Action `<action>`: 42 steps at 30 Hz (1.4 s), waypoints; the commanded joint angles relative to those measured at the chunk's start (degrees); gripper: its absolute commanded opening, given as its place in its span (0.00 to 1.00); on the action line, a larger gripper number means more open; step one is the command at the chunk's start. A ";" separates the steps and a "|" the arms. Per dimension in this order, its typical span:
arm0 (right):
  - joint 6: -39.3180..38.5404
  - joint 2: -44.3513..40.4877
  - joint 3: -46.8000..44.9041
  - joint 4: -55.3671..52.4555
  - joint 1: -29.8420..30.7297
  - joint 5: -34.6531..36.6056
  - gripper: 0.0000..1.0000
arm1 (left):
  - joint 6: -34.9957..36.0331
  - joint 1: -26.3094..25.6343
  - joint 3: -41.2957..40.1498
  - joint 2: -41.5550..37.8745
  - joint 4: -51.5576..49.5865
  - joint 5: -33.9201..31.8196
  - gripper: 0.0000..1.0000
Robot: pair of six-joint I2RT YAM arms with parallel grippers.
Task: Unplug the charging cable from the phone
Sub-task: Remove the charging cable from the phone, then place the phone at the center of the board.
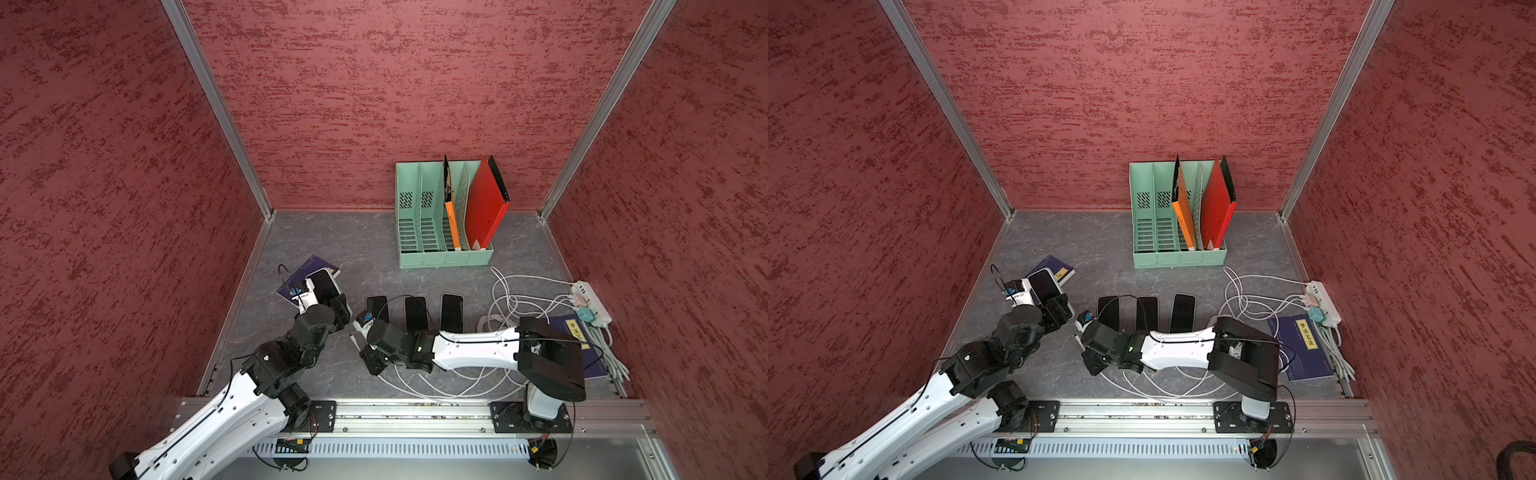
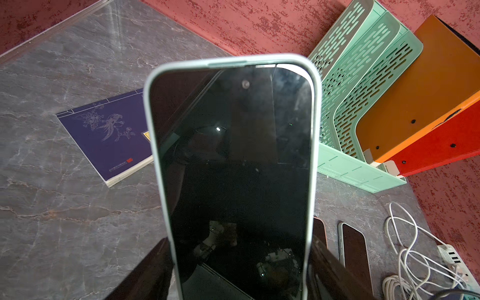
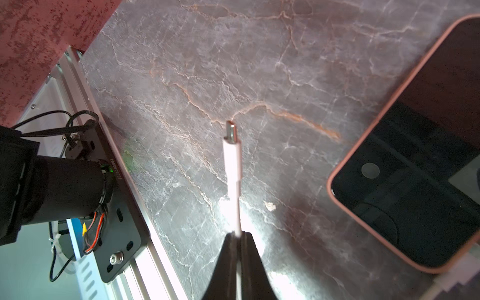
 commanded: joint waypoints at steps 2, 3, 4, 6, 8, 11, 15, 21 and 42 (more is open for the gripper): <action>-0.86 1.24 0.95 -0.93 0.52 -0.63 0.00 | 0.95 -0.10 1.77 -1.59 2.35 -2.56 0.00; -0.90 1.73 1.39 -1.11 0.47 -0.57 0.00 | 0.72 -0.13 1.75 -1.73 1.89 -2.80 0.00; -0.92 2.29 1.78 -1.23 0.52 -0.55 0.00 | 0.45 -0.13 1.76 -1.88 1.26 -3.09 0.00; -0.83 3.46 2.66 -1.27 0.53 -0.50 0.01 | -0.54 -0.13 1.39 -2.09 0.03 -3.64 0.00; -0.82 4.56 3.35 -1.02 0.53 -0.32 0.13 | -1.38 -0.01 0.60 -2.00 -0.44 -3.68 0.00; -0.57 6.14 4.29 -0.89 0.50 -0.27 0.43 | -2.88 0.16 0.13 -0.45 -1.68 -3.25 0.00; 0.07 5.75 3.38 0.51 0.42 -0.09 0.61 | -3.03 1.40 0.30 3.79 -1.66 -0.48 0.00; 2.69 -1.09 -3.64 4.15 -0.91 3.14 0.67 | -2.90 6.53 1.08 13.96 -0.07 6.09 0.00; 10.57 -23.63 -17.85 5.38 -6.54 8.78 0.74 | 2.68 10.72 10.56 49.83 -3.23 11.81 0.00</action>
